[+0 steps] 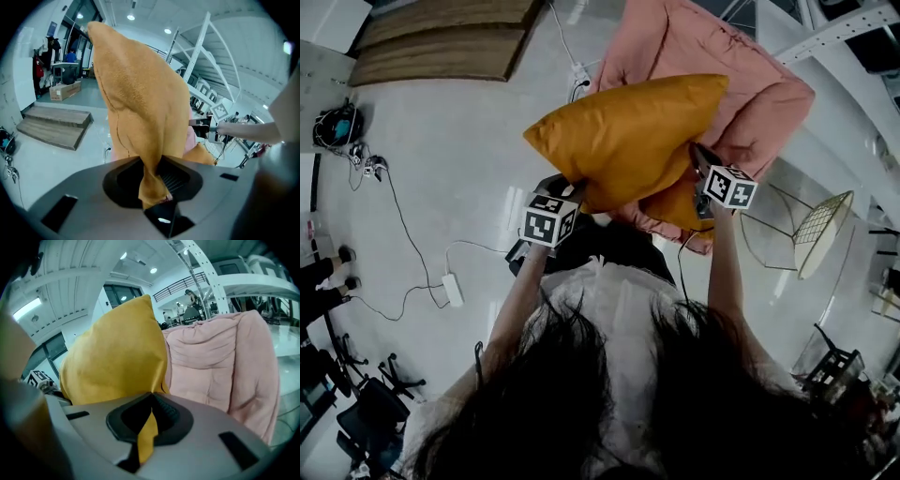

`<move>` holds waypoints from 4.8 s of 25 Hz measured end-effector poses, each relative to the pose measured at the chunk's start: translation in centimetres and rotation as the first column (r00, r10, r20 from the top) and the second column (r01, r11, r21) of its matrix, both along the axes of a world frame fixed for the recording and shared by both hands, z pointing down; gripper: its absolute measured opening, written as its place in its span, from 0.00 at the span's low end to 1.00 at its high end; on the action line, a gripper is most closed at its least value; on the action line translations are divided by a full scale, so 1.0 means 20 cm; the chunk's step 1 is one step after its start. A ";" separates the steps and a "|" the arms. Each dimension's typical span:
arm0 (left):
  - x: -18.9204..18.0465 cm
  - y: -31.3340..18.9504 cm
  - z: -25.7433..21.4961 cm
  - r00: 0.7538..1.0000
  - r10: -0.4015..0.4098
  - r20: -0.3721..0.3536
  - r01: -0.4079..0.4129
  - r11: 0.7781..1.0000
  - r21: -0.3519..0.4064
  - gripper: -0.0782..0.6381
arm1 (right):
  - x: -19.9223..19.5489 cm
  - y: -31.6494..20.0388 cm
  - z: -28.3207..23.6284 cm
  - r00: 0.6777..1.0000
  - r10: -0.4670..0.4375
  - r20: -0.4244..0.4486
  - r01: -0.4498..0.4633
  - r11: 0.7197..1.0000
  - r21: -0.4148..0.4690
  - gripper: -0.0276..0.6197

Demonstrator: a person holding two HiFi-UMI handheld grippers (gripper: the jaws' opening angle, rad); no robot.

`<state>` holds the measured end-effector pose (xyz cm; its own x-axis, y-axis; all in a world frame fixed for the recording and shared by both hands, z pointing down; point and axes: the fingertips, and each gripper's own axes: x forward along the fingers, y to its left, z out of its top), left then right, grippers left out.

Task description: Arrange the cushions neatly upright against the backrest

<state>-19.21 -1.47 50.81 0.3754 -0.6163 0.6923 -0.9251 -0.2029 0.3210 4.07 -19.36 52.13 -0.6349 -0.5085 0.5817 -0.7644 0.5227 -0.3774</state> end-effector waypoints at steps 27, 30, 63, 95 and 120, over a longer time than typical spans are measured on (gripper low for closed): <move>0.60 -1.15 -0.45 0.976 0.212 0.039 -0.215 0.941 0.260 0.26 | 0.86 -0.24 -0.17 0.939 0.319 0.126 -0.330 0.941 0.075 0.09; 0.66 -1.28 -0.39 0.977 0.211 0.041 -0.215 0.951 0.224 0.26 | 0.94 -0.33 -0.16 0.921 0.356 0.159 -0.370 0.926 0.070 0.09; 0.50 -1.83 0.53 0.992 -0.055 0.116 0.073 0.984 -0.162 0.25 | 0.81 -0.35 0.34 0.982 0.186 0.030 -0.181 0.976 -0.120 0.09; 0.45 -0.77 0.08 0.890 0.431 -0.150 -0.406 0.897 0.175 0.29 | 0.69 0.53 0.00 0.878 0.457 -0.141 -0.450 0.890 0.079 0.09; 0.67 -0.18 0.48 0.828 0.469 -0.308 -0.474 0.878 0.063 0.29 | 0.81 1.08 0.08 0.846 0.426 -0.321 -0.438 0.898 0.040 0.09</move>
<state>-5.88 -5.14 60.33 0.8106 -0.3000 0.5029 -0.5733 -0.5817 0.5771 20.27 2.32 53.75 -0.1369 -0.6656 0.7336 -0.9905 0.1035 -0.0909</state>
